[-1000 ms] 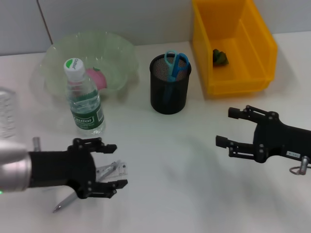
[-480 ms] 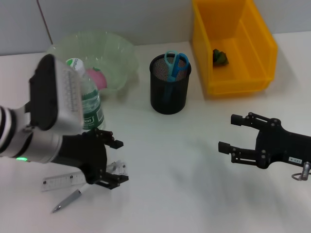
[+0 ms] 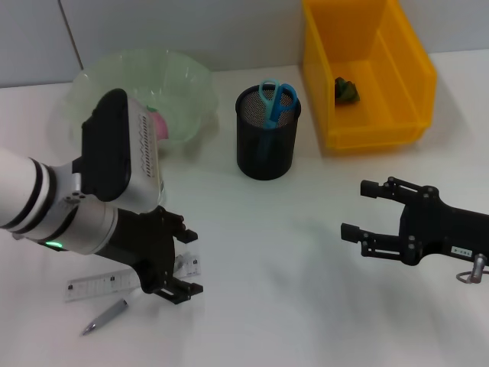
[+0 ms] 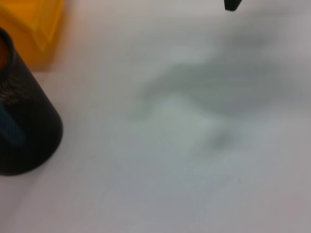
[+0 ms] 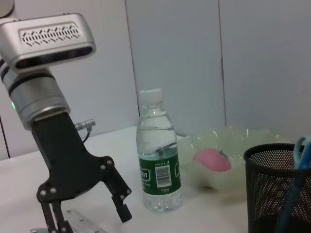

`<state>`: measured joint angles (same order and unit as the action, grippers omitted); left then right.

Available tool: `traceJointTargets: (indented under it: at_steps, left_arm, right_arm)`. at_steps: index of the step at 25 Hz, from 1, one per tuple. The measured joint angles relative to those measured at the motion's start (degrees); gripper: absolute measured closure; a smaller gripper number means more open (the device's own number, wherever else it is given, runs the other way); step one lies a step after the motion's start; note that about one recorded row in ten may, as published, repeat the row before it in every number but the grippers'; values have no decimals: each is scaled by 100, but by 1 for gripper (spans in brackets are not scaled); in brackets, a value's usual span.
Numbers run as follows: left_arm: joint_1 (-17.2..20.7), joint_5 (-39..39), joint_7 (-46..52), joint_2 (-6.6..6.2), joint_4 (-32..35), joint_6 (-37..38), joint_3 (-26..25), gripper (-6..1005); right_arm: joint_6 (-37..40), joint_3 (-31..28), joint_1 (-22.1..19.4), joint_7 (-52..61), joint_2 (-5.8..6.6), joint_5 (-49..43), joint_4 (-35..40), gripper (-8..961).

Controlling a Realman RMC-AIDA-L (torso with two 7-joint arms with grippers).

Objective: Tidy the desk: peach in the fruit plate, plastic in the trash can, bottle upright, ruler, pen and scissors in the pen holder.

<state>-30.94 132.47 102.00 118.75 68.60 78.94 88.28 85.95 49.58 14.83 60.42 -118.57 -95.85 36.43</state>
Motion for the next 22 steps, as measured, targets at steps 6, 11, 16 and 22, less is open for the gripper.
traceJointTargets:
  at_steps: [6, 11, 16, 22]
  left_arm:
    - [-167, 124, -2, 9, -280, -104, 39, 199]
    - [-209, 196, 10, 8, -344, -179, 91, 200]
    - [-252, 232, 32, 8, -382, -217, 119, 202]
    - [-398, 263, 32, 8, -628, -231, 128, 204]
  right_arm:
    - [-15, 8, 26, 0, -17, -67, 28, 120]
    - [-20, 4, 44, 0, -5, -74, 20, 120]
    - [-36, -30, 86, 1, -2, -156, 3, 120]
    - [-147, -5, 101, 4, -23, -215, -4, 119]
